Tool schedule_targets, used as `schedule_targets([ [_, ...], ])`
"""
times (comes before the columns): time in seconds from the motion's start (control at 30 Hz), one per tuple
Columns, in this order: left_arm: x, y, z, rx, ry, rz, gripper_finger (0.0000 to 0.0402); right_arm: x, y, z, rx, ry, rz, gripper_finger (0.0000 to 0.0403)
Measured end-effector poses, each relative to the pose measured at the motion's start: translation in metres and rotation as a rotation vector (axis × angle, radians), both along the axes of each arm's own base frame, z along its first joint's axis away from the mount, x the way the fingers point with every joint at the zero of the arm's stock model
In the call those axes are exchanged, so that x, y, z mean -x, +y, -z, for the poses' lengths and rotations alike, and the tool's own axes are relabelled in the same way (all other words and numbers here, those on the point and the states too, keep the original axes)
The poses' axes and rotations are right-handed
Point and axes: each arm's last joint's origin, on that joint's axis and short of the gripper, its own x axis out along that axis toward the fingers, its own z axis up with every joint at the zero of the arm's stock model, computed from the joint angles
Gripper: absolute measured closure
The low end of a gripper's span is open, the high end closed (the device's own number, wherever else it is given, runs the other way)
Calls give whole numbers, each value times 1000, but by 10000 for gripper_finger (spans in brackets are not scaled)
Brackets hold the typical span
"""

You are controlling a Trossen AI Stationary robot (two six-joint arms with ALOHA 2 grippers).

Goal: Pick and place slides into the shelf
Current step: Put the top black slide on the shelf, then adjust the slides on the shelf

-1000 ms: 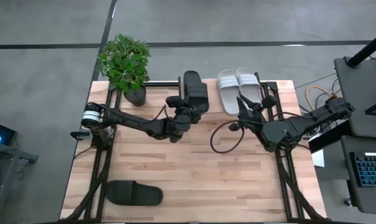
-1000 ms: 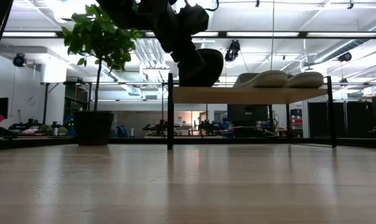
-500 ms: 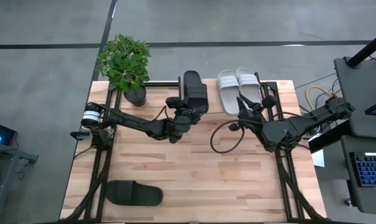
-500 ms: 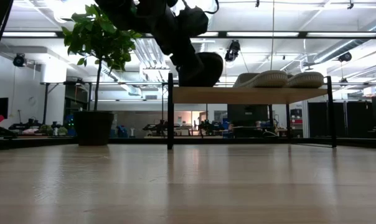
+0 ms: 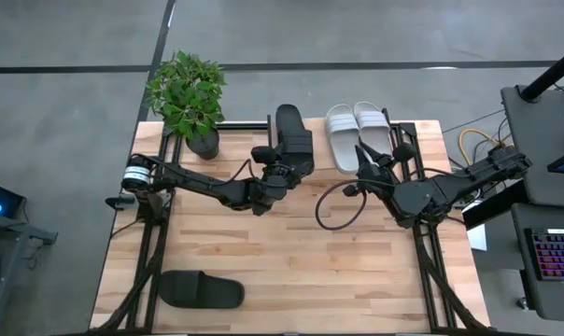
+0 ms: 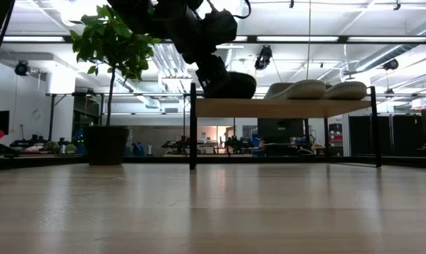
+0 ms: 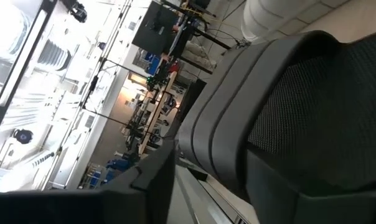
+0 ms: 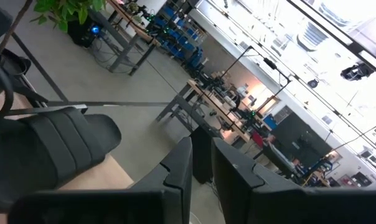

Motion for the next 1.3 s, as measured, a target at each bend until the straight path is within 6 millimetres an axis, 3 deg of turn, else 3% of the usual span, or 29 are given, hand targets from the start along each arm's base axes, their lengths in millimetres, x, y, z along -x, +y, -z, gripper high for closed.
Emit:
schedule_targets([
  [0.33, 1, -6, 3, -4, 78, 14, 163, 0, 0, 0, 0, 0, 0, 351],
  [0.67, 3, -12, 5, -5, 146, 41, 157, 0, 0, 0, -7, -13, 0, 351],
  [1.0, 18, -40, -27, 8, 50, 149, 157, 0, 0, 0, -12, -23, 0, 351],
  [1.13, 33, -58, -50, 39, -65, 206, 176, 1, 0, 1, -16, -8, -68, 351],
  [1.3, 60, -80, -77, 100, -190, 282, 260, 14, -7, 4, -146, -14, -375, 351],
])
